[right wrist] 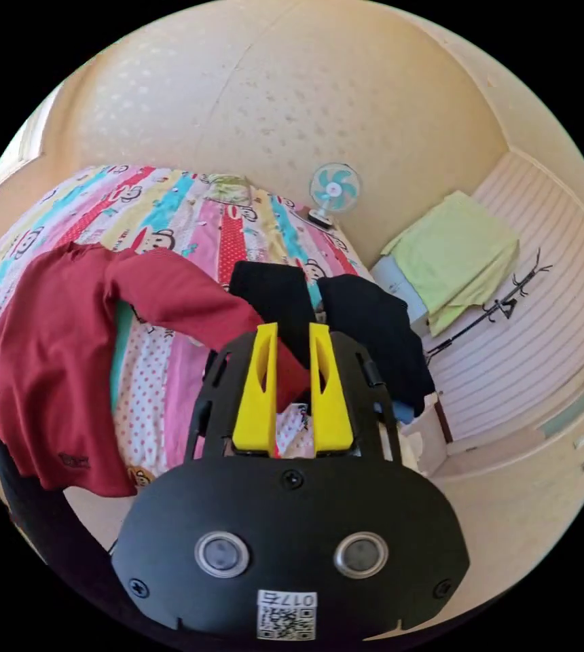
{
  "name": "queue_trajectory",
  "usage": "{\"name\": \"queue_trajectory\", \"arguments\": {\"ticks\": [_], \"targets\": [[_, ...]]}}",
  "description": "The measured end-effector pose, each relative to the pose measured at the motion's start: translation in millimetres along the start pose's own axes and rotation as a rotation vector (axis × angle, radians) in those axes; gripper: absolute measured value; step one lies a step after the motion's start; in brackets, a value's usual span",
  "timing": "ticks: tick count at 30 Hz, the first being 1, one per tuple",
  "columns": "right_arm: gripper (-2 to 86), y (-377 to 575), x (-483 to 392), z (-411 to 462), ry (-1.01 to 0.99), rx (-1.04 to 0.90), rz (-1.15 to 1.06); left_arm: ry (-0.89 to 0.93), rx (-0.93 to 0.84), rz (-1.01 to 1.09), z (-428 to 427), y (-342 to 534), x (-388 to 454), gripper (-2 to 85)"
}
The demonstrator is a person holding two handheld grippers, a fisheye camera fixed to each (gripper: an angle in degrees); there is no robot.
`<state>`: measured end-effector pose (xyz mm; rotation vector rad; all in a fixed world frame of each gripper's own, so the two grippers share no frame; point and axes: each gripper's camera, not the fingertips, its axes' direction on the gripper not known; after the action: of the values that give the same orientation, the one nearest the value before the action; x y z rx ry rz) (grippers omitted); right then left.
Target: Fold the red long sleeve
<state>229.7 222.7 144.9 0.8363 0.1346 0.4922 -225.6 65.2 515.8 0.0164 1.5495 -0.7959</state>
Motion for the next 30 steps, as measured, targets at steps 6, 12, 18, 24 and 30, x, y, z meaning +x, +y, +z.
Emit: {"name": "queue_trajectory", "arguments": {"ticks": [6,12,18,24,30], "targets": [[13.4,116,-107,28,-0.75,-0.112,-0.209,0.008,-0.11,-0.051,12,-15,-19,11.9],[4.9,192,-174,69,-0.939,-0.359,-0.334,0.122,-0.301,-0.089,18,-51,-47,6.6],[3.2,187,-73,-21,-0.773,-0.221,-0.322,0.329,-0.291,0.091,-93,-72,-50,2.1],[5.8,241,-95,22,-0.475,-0.455,-0.31,0.516,-0.174,-0.27,-117,-58,-118,11.8],[6.5,247,-116,-37,-0.565,-0.263,-0.281,0.807,0.173,-0.818,-117,-35,-218,17.3]]}}
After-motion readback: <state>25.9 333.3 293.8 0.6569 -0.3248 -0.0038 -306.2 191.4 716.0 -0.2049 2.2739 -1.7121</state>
